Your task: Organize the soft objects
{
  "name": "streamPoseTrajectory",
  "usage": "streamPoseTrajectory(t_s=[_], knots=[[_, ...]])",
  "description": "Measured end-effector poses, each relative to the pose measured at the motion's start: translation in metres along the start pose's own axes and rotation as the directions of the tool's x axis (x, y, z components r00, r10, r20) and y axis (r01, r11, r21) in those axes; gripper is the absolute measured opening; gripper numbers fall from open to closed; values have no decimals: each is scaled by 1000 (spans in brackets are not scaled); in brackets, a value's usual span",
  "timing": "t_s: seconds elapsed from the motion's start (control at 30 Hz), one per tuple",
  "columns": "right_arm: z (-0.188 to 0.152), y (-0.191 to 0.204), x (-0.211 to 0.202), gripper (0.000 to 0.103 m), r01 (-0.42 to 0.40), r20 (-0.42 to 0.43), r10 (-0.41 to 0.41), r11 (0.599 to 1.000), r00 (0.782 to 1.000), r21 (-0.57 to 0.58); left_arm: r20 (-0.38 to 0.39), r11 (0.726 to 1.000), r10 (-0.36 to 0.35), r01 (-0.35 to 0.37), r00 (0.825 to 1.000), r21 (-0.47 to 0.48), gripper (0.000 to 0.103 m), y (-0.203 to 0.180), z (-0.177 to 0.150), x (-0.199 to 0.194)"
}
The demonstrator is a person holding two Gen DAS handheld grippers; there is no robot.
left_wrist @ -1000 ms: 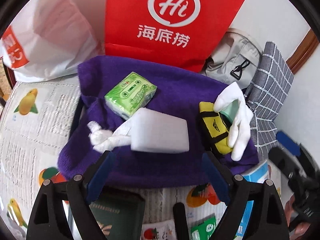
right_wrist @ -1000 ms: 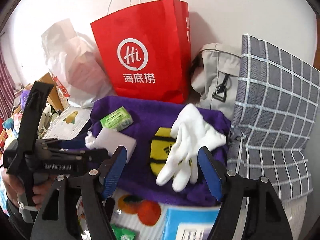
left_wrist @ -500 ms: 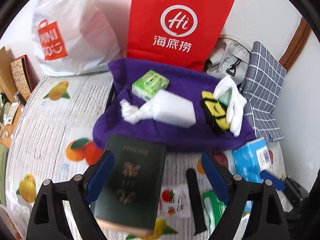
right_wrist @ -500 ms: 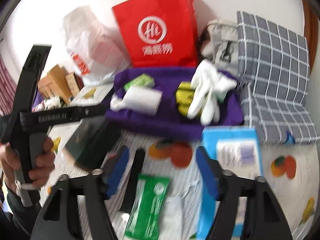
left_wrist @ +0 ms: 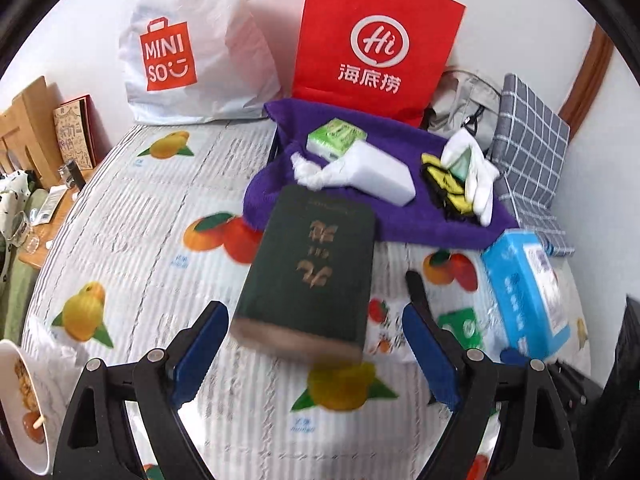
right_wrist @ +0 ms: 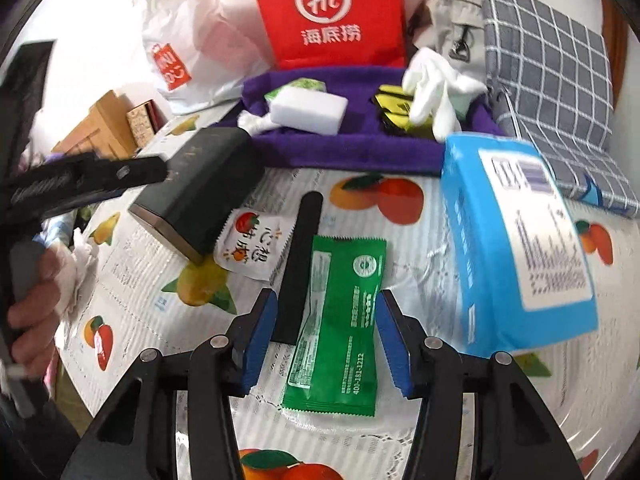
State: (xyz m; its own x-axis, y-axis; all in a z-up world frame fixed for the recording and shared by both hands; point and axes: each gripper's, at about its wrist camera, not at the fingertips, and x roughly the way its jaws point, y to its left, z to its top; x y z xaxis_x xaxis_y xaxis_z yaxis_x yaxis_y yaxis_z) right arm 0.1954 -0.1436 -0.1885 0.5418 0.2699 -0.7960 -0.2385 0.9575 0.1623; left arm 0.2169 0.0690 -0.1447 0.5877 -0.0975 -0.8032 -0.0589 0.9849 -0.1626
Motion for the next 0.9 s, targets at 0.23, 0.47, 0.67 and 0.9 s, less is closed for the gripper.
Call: streamPoseTrajectory(t_s=[0.23, 0.47, 0.67, 0.9], knots=[[-9, 2, 22, 52, 75, -38, -75, 997, 996, 20, 3, 998, -49, 49, 999, -25, 88, 12, -21, -7], [-18, 3, 28, 33, 92, -20, -92, 996, 996, 10, -13, 997, -59, 59, 998, -48, 88, 17, -32, -7], [-24, -3, 10, 30, 20, -2, -20, 999, 1000, 41, -33, 998, -51, 50, 998, -37, 88, 11, -41, -6], [-32, -4, -30, 30, -55, 80, 53, 998, 995, 33, -52, 999, -47, 46, 998, -30, 88, -7, -50, 2]])
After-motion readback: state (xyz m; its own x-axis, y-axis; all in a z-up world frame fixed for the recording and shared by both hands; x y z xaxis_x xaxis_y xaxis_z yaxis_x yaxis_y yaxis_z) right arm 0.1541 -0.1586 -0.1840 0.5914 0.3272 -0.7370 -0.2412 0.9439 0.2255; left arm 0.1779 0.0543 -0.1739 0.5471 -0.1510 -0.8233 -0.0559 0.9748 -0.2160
